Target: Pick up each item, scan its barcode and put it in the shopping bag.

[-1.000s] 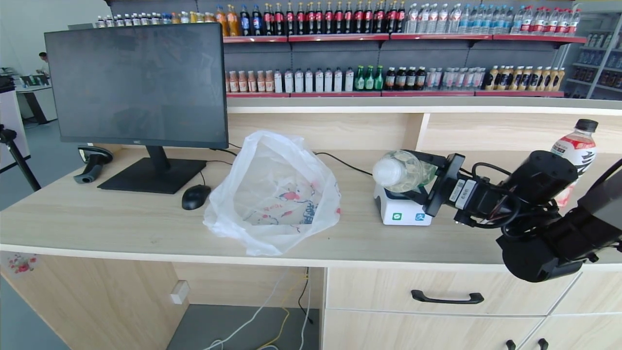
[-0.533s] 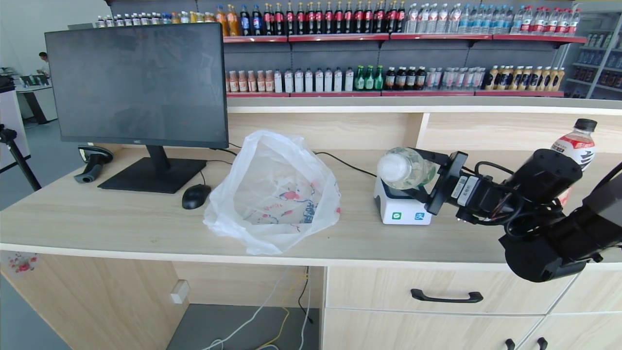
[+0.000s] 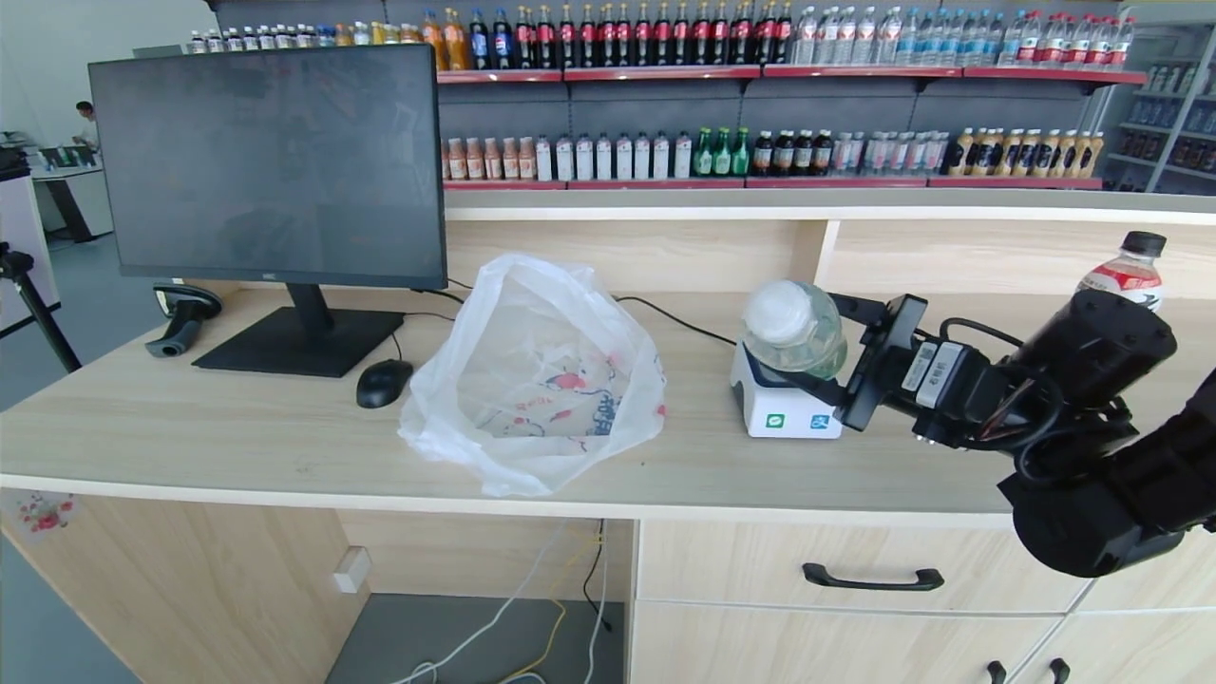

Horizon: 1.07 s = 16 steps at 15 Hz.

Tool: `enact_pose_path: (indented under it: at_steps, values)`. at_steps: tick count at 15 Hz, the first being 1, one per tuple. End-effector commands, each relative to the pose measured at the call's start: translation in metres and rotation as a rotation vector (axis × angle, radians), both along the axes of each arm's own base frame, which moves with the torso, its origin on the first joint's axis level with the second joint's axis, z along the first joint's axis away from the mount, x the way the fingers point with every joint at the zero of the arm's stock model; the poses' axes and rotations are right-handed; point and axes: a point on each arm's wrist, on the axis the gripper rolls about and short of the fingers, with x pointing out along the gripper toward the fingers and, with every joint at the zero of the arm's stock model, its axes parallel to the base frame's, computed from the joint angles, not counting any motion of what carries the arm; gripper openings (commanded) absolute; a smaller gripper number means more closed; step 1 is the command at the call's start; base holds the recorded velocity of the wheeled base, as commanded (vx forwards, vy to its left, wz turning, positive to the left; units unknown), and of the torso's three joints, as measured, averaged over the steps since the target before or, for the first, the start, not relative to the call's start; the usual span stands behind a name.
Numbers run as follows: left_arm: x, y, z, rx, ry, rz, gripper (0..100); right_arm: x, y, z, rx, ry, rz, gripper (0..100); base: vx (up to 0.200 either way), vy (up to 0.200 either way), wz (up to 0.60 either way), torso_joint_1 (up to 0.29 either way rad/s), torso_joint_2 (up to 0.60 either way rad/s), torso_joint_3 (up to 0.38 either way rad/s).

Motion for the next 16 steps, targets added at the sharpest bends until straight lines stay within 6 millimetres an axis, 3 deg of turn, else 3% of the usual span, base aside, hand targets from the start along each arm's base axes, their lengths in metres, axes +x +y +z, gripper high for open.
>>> enact_pose_path:
  at_steps: [1,2,8,12,13,16]
  values:
    - [0.000,0.000,0.000,0.000,-0.001,0.002,100,-0.013,-0.003,0.006,0.008,0.006,0.000,0,0.000,0.000,0.00,0.000,0.00,0.000]
    - [0.000,0.000,0.000,0.000,0.002,0.002,100,-0.018,-0.005,0.017,0.026,-0.020,-0.018,0,0.000,0.000,0.00,0.000,0.00,0.000]
    - [0.000,0.000,0.000,0.000,0.002,0.002,100,-0.030,-0.013,0.036,0.175,0.064,-0.128,0,0.000,0.000,0.00,0.000,0.00,0.000]
    - [0.000,0.000,0.000,0.000,0.004,0.000,100,-0.038,-0.014,0.046,0.271,0.129,-0.138,0,0.000,0.000,0.00,0.000,0.00,0.000]
    - [0.000,0.000,0.000,0.000,0.002,0.002,100,-0.044,-0.018,0.058,0.339,0.152,-0.132,0,0.000,0.000,0.00,0.000,0.00,0.000]
    - [0.000,0.000,0.000,0.000,0.002,0.002,100,-0.049,-0.029,0.067,0.436,0.224,-0.127,0,0.000,0.000,0.00,0.000,0.00,0.000]
